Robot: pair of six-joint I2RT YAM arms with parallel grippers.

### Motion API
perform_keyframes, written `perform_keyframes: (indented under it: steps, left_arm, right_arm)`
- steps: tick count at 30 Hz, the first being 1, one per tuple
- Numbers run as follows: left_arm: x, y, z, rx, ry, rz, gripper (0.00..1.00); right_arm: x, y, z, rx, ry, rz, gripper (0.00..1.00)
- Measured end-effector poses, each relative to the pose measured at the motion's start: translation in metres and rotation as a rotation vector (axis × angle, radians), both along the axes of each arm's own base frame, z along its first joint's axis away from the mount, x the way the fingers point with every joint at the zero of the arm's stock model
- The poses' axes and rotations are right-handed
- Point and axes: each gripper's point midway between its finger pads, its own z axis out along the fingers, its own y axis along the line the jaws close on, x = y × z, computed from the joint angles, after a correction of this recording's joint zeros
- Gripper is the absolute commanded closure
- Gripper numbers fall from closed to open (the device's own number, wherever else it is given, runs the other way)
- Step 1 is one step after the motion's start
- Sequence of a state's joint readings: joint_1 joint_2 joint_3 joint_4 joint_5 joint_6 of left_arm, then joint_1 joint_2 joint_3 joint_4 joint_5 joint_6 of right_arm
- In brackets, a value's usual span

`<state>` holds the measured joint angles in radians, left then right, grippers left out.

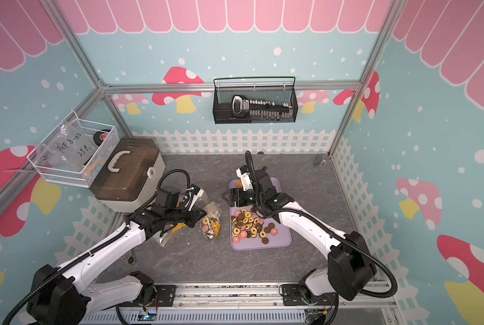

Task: Pour cookies out of the ziploc bag
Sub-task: Open the ziploc bag at the center of the board.

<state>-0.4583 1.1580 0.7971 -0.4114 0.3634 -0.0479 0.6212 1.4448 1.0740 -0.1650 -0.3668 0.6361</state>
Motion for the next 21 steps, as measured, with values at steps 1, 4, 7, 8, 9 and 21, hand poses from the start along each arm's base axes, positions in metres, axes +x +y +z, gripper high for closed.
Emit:
perform_keyframes:
  steps: [1, 4, 7, 8, 9, 21]
  left_arm:
    - [0.000, 0.000, 0.000, 0.004, -0.004, -0.002, 1.00]
    - [-0.001, -0.002, 0.000, 0.011, -0.009, -0.010, 1.00]
    - [-0.001, -0.002, -0.001, 0.013, -0.010, -0.010, 1.00]
    - [-0.001, -0.002, -0.001, 0.014, -0.012, -0.011, 1.00]
    - [-0.001, -0.002, -0.001, 0.015, -0.013, -0.010, 1.00]
    - [-0.003, -0.005, -0.001, 0.016, -0.014, -0.022, 1.00]
  right_arm:
    - [-0.002, 0.000, -0.009, -0.016, 0.028, 0.005, 0.16]
    - [-0.007, 0.000, -0.035, -0.062, 0.109, 0.024, 0.16]
    - [-0.010, 0.003, -0.052, -0.090, 0.163, 0.044, 0.16]
    - [-0.011, 0.004, -0.055, -0.095, 0.171, 0.050, 0.16]
    - [-0.011, 0.005, -0.056, -0.096, 0.174, 0.056, 0.16]
    - [-0.005, 0.021, -0.036, -0.067, 0.132, 0.093, 0.17]
